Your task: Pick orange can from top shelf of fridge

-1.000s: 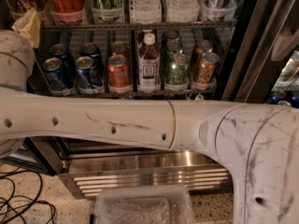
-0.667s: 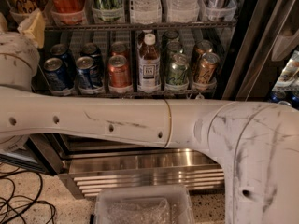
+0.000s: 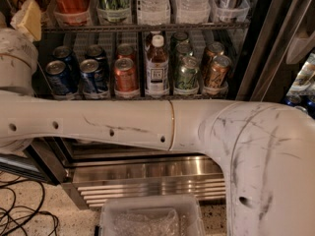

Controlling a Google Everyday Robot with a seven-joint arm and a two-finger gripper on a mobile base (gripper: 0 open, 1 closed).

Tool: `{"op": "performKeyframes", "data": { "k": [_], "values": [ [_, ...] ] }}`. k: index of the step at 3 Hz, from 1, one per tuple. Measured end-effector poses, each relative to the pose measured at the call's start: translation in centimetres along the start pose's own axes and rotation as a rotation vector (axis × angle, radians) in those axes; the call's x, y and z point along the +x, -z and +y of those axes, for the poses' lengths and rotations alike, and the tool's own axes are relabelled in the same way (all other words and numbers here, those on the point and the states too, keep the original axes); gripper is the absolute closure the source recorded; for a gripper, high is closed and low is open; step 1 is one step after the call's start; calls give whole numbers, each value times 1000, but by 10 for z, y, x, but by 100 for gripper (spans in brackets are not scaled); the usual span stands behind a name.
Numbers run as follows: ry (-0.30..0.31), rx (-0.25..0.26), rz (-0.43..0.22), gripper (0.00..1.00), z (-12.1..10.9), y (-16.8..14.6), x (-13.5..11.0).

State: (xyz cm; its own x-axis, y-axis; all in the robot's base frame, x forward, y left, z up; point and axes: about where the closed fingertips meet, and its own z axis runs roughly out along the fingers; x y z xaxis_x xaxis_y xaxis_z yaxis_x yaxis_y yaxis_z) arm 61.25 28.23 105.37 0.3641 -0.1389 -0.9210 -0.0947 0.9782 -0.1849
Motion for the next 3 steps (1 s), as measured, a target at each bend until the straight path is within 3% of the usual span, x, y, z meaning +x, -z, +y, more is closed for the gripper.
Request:
{"op": "performKeyframes", "data": {
  "k": [1, 3],
  "values": [
    [13, 6, -8, 43, 1, -2, -1],
    [-28, 125, -67, 42, -27, -14, -6]
  ]
}}
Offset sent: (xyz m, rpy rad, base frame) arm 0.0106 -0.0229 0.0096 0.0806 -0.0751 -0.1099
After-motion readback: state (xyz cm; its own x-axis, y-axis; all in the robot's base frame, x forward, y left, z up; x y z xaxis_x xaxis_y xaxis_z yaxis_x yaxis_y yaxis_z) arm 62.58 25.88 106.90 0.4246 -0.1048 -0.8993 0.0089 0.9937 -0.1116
